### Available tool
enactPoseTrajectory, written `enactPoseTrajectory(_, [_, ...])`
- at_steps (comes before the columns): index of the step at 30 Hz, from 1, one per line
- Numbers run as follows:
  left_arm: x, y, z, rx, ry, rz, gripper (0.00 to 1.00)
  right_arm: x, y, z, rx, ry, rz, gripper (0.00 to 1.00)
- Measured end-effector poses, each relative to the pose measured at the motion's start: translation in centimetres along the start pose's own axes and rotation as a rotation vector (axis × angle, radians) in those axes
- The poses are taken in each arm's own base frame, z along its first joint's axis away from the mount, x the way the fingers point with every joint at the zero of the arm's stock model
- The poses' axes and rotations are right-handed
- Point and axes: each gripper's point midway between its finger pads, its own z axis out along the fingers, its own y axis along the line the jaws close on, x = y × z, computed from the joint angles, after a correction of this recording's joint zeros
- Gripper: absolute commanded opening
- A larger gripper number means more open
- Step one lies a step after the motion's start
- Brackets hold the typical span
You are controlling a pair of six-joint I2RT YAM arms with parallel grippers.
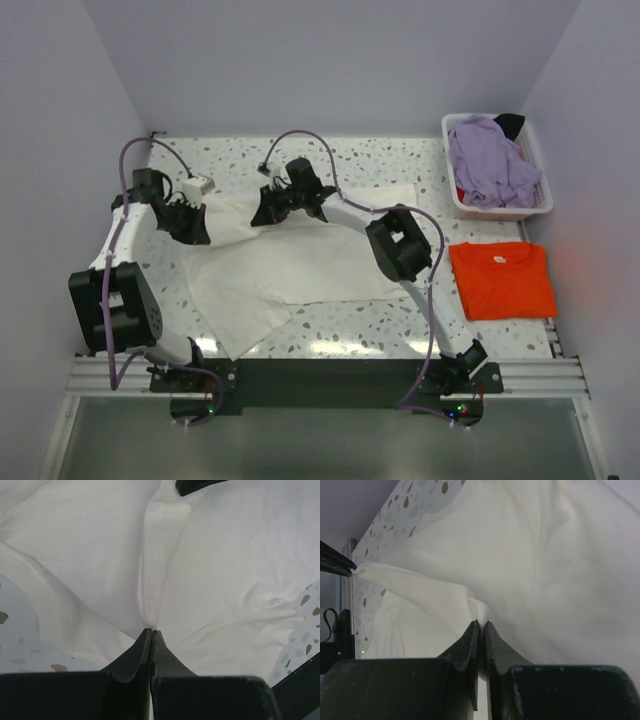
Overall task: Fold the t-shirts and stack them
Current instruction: Fold the tshirt
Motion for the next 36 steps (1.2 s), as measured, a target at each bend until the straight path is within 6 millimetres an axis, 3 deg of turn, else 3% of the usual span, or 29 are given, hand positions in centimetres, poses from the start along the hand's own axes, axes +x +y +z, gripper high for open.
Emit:
enactPoseTrajectory(6, [0.6,-1.1,-0.1,0.023,0.024,0.028,0.00,1.1,0.0,-0.4,0.001,0.027,0.008,0.00])
enactPoseTrajectory(18, [1.4,-2.5,-0.3,0.073,0.056,0.050,0.00,-0.6,2.0,-1.6,-0.032,0.007,-0.040,0.00])
enactPoseTrajectory(25, [2.2,-2.5,-0.1,0.076,0.076,0.053,0.00,2.0,1.3,-1.6,-0.032,0.056,-0.014,0.00])
enactPoseTrajectory(31, [3.9,-2.3,0.7,0.079,0.127,0.030,0.00,2.5,1.0,-1.6,-0.030,0.067,-0.034,0.00])
enactPoseTrajectory(33, [4.1,-2.3,1.0,0.080,0.136,0.029,0.06,2.8,0.9,-1.6,-0.029,0.072,-0.035,0.00])
enactPoseTrajectory(36, [4.2,-2.5,1.2,0.088,0.145,0.036,0.22,3.3,0.9,-1.7,-0.033,0.087,-0.038,0.14])
